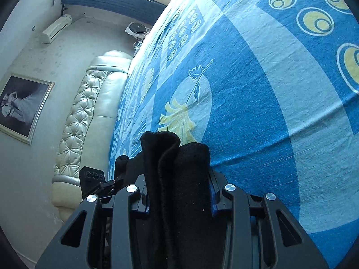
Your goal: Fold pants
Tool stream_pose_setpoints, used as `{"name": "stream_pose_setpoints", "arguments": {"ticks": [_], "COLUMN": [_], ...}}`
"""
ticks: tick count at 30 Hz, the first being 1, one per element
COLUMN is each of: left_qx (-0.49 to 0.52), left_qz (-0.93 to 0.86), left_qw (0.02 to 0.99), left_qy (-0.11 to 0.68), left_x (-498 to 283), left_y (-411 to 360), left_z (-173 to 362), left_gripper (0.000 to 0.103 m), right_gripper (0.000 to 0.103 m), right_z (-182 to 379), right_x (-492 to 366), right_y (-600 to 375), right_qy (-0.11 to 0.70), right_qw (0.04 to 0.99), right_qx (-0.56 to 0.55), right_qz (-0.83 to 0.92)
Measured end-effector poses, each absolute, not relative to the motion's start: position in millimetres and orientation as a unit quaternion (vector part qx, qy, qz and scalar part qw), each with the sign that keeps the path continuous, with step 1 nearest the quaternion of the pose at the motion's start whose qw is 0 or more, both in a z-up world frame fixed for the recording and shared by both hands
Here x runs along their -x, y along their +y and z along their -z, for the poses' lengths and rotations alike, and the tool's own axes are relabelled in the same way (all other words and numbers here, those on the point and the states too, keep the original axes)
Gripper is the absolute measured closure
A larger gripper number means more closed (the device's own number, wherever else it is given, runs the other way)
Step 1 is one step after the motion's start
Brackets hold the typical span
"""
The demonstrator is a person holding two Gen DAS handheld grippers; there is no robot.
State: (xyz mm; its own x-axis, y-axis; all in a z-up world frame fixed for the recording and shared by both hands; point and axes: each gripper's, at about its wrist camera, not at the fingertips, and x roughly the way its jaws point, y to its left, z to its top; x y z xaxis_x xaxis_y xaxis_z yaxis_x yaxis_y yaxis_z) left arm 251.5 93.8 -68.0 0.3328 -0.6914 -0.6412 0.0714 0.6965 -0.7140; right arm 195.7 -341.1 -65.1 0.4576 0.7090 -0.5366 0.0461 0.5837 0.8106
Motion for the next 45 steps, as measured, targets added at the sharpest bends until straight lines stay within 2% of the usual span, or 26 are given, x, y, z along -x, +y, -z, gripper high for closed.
{"name": "stream_pose_setpoints", "arguments": {"ticks": [6, 9, 13, 14, 19, 29, 31, 43, 45], "left_qx": [0.296, 0.287, 0.303, 0.309, 0.353, 0.397, 0.394, 0.387, 0.384], "left_qz": [0.253, 0.257, 0.245, 0.246, 0.258, 0.271, 0.279, 0.299, 0.300], "left_qw": [0.763, 0.770, 0.781, 0.781, 0.767, 0.740, 0.739, 0.738, 0.739], "left_qy": [0.516, 0.509, 0.489, 0.483, 0.470, 0.471, 0.471, 0.465, 0.465], "left_x": [-247.3, -244.3, -229.6, -223.3, -181.1, -98.4, -94.6, -90.1, -90.5], "left_y": [93.1, 90.3, 99.5, 103.5, 126.8, 131.6, 125.5, 100.2, 98.9], "left_z": [67.4, 63.0, 50.3, 46.5, 39.9, 58.6, 58.3, 64.2, 64.9], "left_gripper": [0.071, 0.059, 0.026, 0.022, 0.018, 0.014, 0.014, 0.013, 0.018], "right_gripper": [0.066, 0.064, 0.050, 0.048, 0.036, 0.033, 0.030, 0.025, 0.024], "right_z": [65.2, 65.8, 57.9, 55.0, 42.6, 48.1, 48.1, 52.6, 52.1], "right_x": [-196.9, -194.8, -184.6, -179.2, -139.5, -65.1, -62.7, -79.2, -79.8], "right_y": [-341.8, -344.6, -349.2, -351.8, -373.5, -382.4, -376.7, -345.8, -340.2], "right_qy": [0.470, 0.471, 0.471, 0.470, 0.450, 0.450, 0.451, 0.467, 0.471], "right_qw": [0.753, 0.748, 0.740, 0.741, 0.744, 0.737, 0.738, 0.743, 0.748], "right_qx": [-0.404, -0.413, -0.427, -0.429, -0.442, -0.449, -0.446, -0.424, -0.411], "right_qz": [-0.220, -0.220, -0.220, -0.217, -0.222, -0.228, -0.231, -0.224, -0.223]}}
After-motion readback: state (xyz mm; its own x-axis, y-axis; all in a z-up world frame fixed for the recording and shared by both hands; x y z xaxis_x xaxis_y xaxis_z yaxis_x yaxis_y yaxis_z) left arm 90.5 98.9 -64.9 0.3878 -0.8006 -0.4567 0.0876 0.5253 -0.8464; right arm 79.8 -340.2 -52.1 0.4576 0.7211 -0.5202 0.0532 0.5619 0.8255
